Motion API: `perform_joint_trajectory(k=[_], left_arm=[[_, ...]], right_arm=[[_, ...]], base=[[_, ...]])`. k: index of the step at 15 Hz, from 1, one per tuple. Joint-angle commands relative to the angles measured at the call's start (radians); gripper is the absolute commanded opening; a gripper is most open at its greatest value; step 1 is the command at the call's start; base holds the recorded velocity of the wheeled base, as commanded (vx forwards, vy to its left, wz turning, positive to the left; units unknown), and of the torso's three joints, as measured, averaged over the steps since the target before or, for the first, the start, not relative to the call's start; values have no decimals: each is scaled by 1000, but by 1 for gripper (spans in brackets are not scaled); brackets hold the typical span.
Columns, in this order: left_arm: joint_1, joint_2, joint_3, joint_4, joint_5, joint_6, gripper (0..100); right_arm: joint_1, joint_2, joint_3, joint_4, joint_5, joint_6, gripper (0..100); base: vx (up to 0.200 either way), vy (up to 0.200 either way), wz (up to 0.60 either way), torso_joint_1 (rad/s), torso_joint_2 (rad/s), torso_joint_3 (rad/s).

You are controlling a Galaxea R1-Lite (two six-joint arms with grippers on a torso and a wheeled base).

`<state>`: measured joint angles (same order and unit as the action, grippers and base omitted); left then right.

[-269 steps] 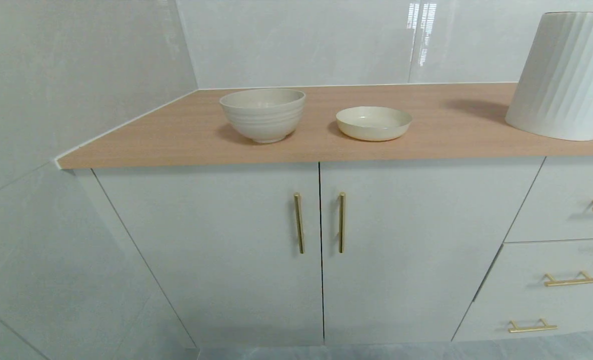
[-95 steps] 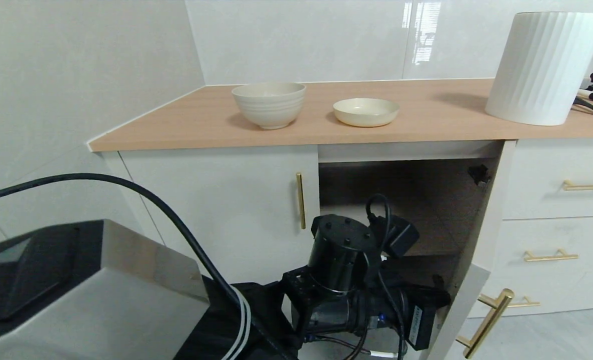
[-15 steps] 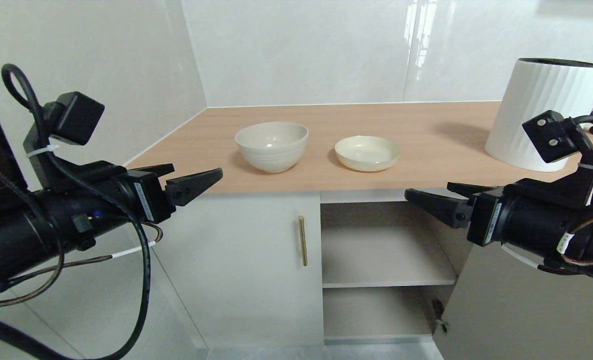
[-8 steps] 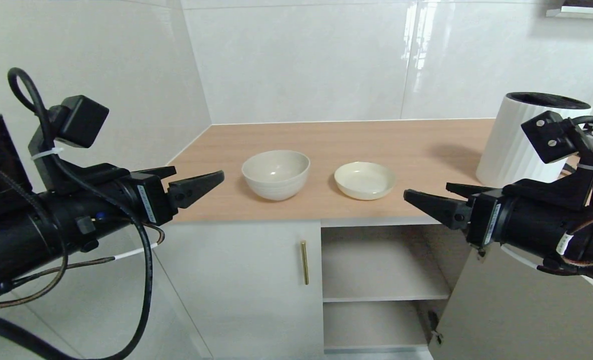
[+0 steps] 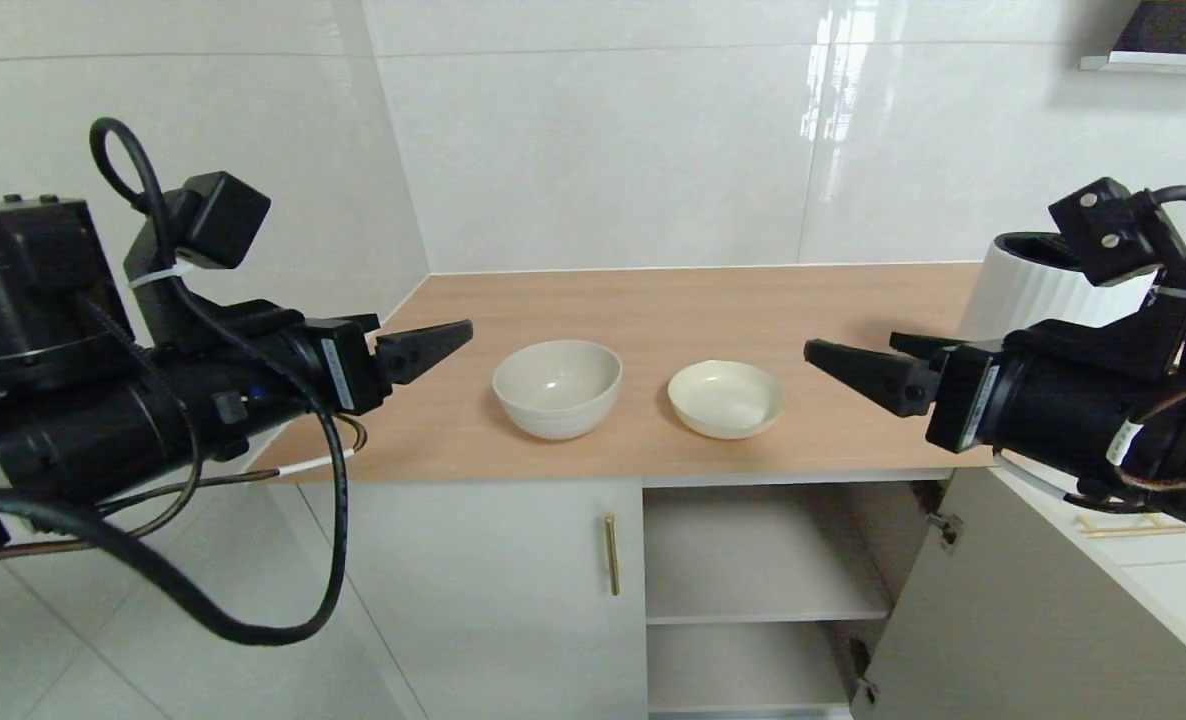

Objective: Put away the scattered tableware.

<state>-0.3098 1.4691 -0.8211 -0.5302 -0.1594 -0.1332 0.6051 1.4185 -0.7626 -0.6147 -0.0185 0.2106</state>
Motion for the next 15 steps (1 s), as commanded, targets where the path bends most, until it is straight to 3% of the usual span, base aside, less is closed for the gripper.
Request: perform_joint_trajectory(k=[1,3,5,6,7,9,13,15], left_arm=[[14,114,-118,16,1,-2,100],[15,183,-250,165,3,-2,100],[17,237,-382,311,27,-3,100],[17,298,-507,423,92,-5,100],[17,355,-581,478,175,-9,100],[8,441,-613,495,317,-16,100],[-8,513,-658,492,325,-23,100],[-25,562,-705,492,327,-86,100]], right_arm=[[-68,115,-159,1,15,-2,100],[-79,257,-391,62,20,-7,100],[-73,338,-451,75,-97,-16,100],[-77,356,-417,95,-215,-11,100],[-88,362,-440,158,-204,-10,100],[-103,361,-528,352,-199,44,100],[-105,381,-575,447,-133,128,100],[-105,402,-575,458,-133,128,100]], base=[[0,0,0,0,0,0],[0,0,0,0,0,0],[0,0,0,0,0,0],[0,0,0,0,0,0],[0,0,0,0,0,0],[0,0,0,0,0,0],[0,0,0,0,0,0],[0,0,0,0,0,0]])
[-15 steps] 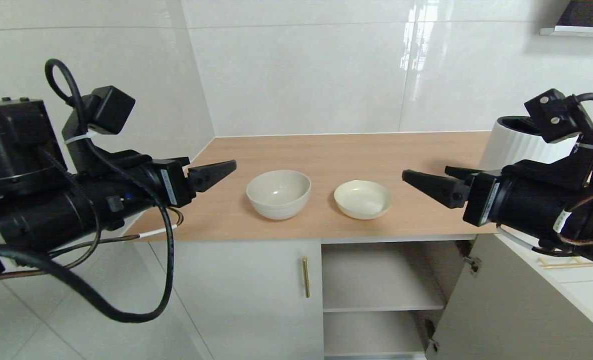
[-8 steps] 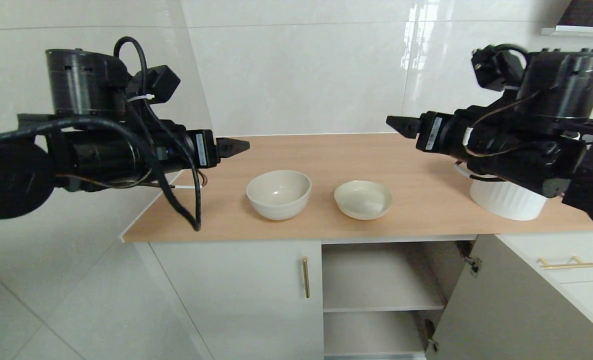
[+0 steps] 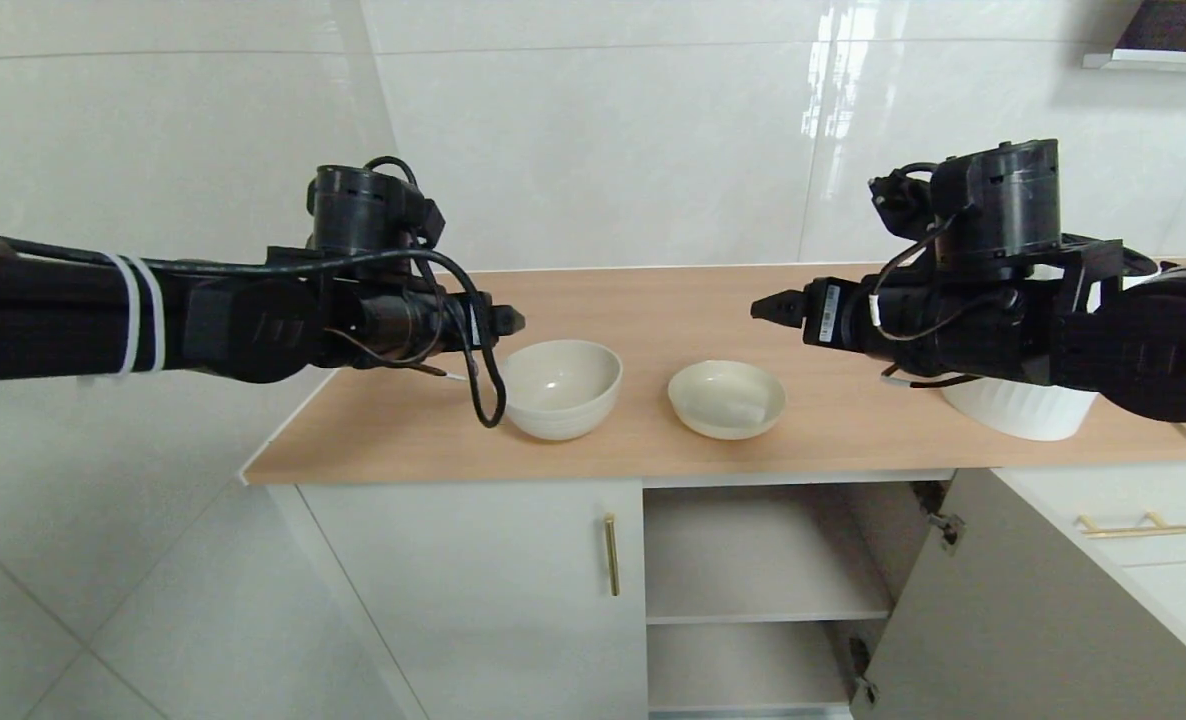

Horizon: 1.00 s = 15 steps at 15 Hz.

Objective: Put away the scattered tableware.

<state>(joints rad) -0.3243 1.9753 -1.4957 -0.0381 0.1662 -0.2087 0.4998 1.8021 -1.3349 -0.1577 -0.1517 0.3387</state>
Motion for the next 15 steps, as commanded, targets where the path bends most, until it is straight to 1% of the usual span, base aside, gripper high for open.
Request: perform_joint_trajectory(k=[1,2,5,8,10,15], left_arm=[[-10,69,-38,0,1,-28,100],[-12,79,-40,0,-1,-34,100],[-12,105,-52,24,1,-35,100],[-9,120,-95,130,4,-37,100],[-7,128,-100,132,4,-54,100],[-7,163,-120,133,6,-57,100]], right_arm=[[0,22,-3,1,0,0,100],[0,25,-1,1,0,0,100],[-10,25,0,1,-5,0,100],[-10,25,3,1,-6,0,100],[-10,23,5,1,-11,0,100],[-10,25,5,1,-11,0,100]], base=[[0,0,0,0,0,0],[0,0,0,0,0,0],[0,0,0,0,0,0],[0,0,0,0,0,0],[0,0,0,0,0,0],[0,0,0,0,0,0]])
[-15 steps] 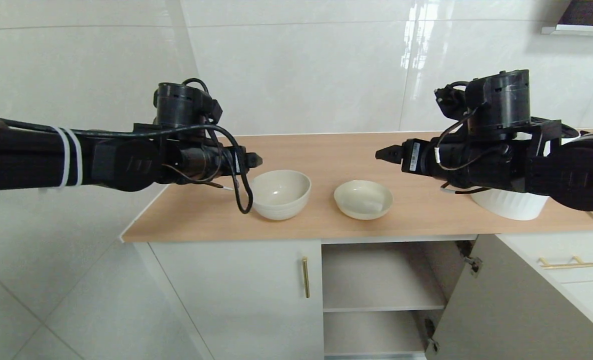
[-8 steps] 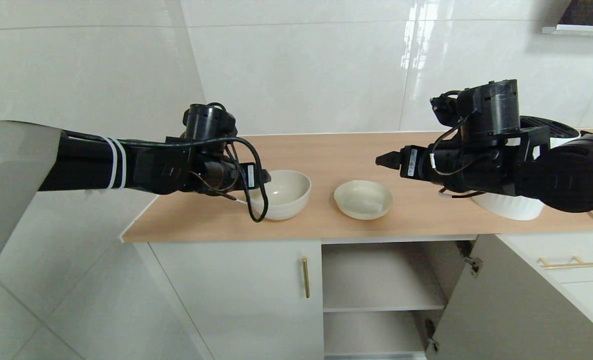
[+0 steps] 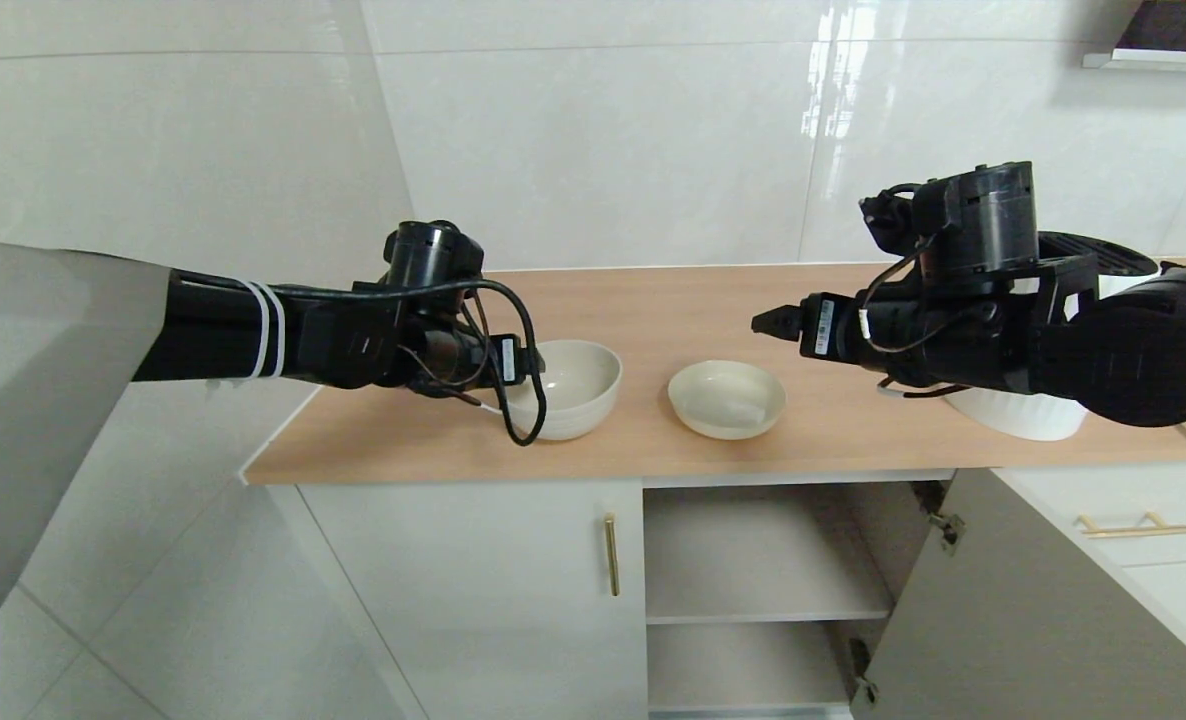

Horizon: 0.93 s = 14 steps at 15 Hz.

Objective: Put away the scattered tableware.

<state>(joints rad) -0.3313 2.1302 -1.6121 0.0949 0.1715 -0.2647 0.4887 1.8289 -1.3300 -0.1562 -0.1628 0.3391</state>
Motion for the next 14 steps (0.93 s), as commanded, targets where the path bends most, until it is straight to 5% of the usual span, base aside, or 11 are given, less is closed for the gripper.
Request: perform_joint_trajectory(k=[1,2,9,12,14], left_arm=[[0,10,-3,-1,0,-1,100],[1,13,-3,0,0,-1,0],[3,28,-5,8,0,-1,0],[1,-42,-2,8,13,-41,0],[1,-136,31,8,13,-48,0]], right_arm=[[1,-2,0,0,0,0,100],[1,-2,0,0,0,0,100],[1,-2,0,0,-1,0,100],[-4,36,-15,14,-1,0,100],[-9,119,-121,164,-43,11,100]], base=[[0,0,0,0,0,0],[0,0,0,0,0,0],[0,0,0,0,0,0],[0,0,0,0,0,0],[0,0,0,0,0,0]])
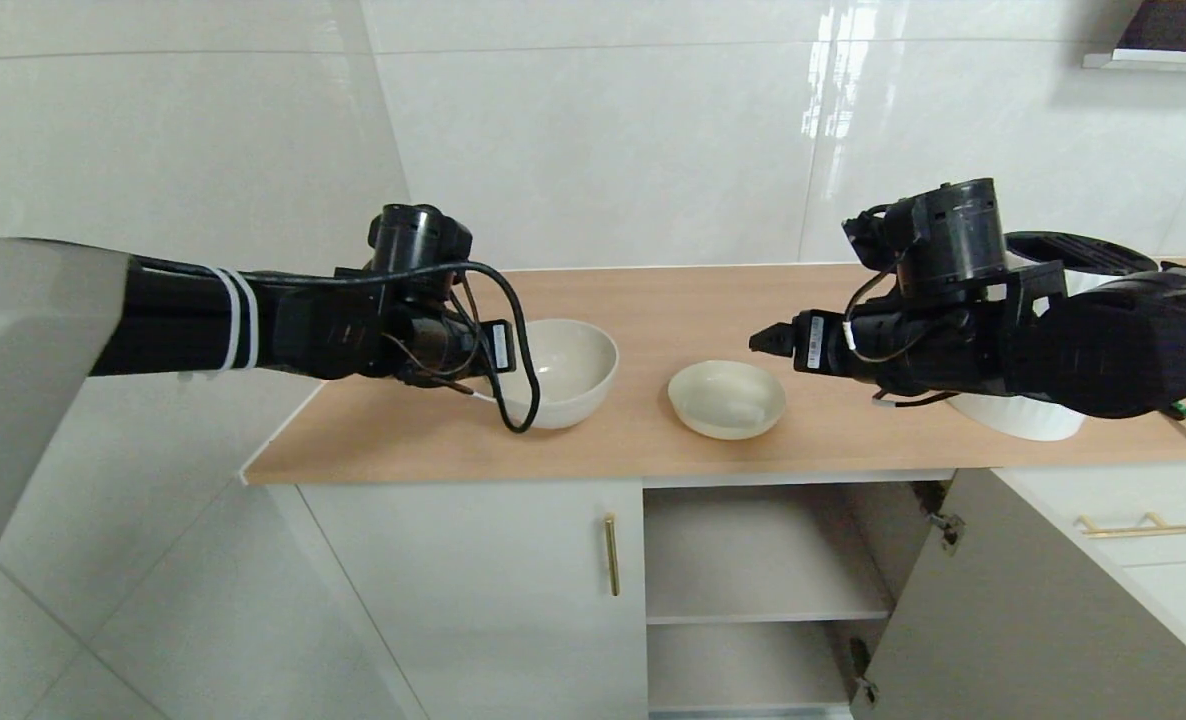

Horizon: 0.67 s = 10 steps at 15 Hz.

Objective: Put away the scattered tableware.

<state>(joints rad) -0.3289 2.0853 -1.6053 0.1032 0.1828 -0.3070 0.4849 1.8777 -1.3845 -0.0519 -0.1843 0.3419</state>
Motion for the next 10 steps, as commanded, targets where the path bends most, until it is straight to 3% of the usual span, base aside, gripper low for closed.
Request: perform_joint_trajectory(k=[1,2,5,10], left_arm=[[-1,-106,30,0,1,-9,0],[-7,-165,61,-2,0,-17,0],[-32,-238,107,-5,0,-17,0],[-35,-258,111,-7,12,-17,0]], right_arm=[[-5,84,-90,90,-34,17,100],[-14,140,-159,156,-64,68,100],[-37,196,-182,164,-69,69,100],[-42,288,-226,162,-130,66,100]], base=[[0,0,0,0,0,0],[0,0,0,0,0,0],[0,0,0,0,0,0],[0,0,0,0,0,0]])
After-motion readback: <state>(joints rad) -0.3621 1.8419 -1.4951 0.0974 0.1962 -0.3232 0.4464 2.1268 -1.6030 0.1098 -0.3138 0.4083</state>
